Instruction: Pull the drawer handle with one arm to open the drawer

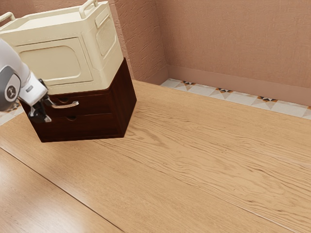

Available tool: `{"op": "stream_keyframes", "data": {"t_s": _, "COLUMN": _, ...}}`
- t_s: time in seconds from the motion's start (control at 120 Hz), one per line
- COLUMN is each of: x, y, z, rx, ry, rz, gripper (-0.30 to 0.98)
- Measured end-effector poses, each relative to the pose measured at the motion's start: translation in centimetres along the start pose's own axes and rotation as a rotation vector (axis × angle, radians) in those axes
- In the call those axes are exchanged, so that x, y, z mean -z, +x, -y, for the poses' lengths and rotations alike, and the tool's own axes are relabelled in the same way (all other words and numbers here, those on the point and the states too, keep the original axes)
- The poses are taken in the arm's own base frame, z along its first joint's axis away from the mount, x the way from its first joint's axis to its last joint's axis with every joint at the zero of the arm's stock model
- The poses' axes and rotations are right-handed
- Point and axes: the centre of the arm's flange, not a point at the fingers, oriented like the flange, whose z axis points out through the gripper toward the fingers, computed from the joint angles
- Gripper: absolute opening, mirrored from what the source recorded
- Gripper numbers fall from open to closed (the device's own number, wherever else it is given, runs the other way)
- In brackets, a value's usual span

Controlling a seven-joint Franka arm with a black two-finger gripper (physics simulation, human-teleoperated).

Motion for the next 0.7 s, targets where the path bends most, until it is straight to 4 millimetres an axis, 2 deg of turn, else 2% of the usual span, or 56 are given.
{"op": "stream_keyframes", "data": {"t_s": 0.15, "x": 0.1, "y": -0.5, "z": 0.8, "rx": -0.006, "ry": 0.013, "rz": -0.029, "gripper": 0.33}}
{"op": "stream_keyframes", "data": {"t_s": 0.317, "x": -1.0, "y": -0.3, "z": 2.1, "rx": -0.013, "ry": 0.016, "rz": -0.055, "gripper": 0.25}}
{"op": "stream_keyframes", "data": {"t_s": 0.442, "x": -1.3, "y": 0.6, "z": 2.8, "rx": -0.036, "ry": 0.026, "rz": -0.072, "gripper": 0.22}}
{"op": "stream_keyframes", "data": {"t_s": 0.575, "x": -2.4, "y": 2.2, "z": 2.8, "rx": -0.065, "ry": 0.012, "rz": -0.091, "gripper": 0.21}}
{"op": "stream_keyframes", "data": {"t_s": 0.633, "x": -2.8, "y": 2.3, "z": 2.7, "rx": -0.071, "ry": 0.007, "rz": -0.094, "gripper": 0.2}}
{"op": "stream_keyframes", "data": {"t_s": 0.7, "x": -3.0, "y": 2.2, "z": 2.7, "rx": -0.071, "ry": 0.005, "rz": -0.098, "gripper": 0.13}}
